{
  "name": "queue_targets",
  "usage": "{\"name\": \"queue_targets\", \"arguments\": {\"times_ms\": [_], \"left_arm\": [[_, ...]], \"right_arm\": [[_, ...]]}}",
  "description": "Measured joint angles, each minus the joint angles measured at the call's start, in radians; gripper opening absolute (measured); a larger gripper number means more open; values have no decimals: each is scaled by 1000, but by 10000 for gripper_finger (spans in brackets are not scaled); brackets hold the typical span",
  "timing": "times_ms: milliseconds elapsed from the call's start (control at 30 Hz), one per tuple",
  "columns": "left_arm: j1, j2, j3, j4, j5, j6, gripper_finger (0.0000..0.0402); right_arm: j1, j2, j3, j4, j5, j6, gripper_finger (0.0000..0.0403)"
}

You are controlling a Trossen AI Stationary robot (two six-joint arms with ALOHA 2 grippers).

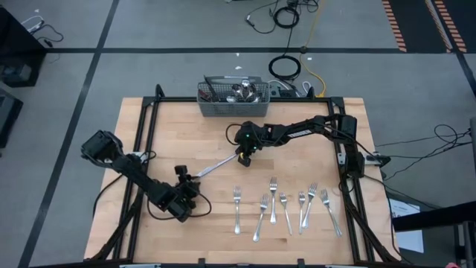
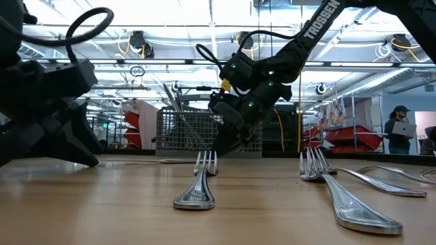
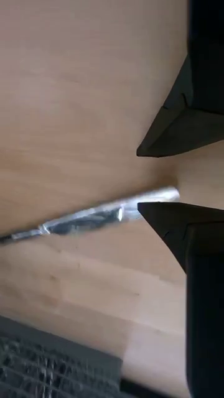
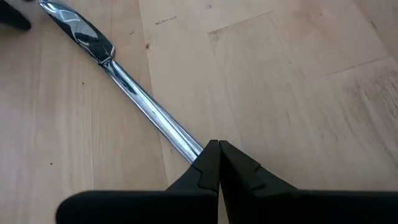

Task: Sort silverware
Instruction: Put the silver knife into the gray utensil holder

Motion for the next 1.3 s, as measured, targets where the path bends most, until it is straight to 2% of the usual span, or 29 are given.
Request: {"name": "queue_targets", "arguments": {"times_ms": [200,267,467,533,567,733,800,867,1067,1200,1300], "left_arm": [[18,-3,0,-271,-62,-171,134],[20,-3,-2,-285,-61,-216,134],[22,-4,-5,-242,-58,-187,134],[26,-4,-6,-268,-48,-258,134],[29,-4,-10,-297,-32,-359,134],[50,7,-31,-470,34,-1099,134],[49,3,-29,-491,64,-1300,134],[50,-12,-29,-496,57,-1423,134],[96,-150,-59,-455,-43,-1462,134],[156,-335,-150,-308,-132,-1486,134],[184,-498,-254,-196,-132,-1493,134]], "right_arm": [[0,0,0,0,0,-8,0],[0,0,0,0,0,-10,0],[1,0,-2,-6,1,-10,0],[3,0,-1,-7,4,-14,0],[4,0,-1,-7,3,-14,0],[8,-2,-1,4,6,24,0],[15,-20,-2,3,11,35,0],[27,-45,1,7,33,29,0],[28,-55,6,0,51,44,0],[42,-57,6,11,52,59,0],[52,-63,6,6,46,98,0]]}}
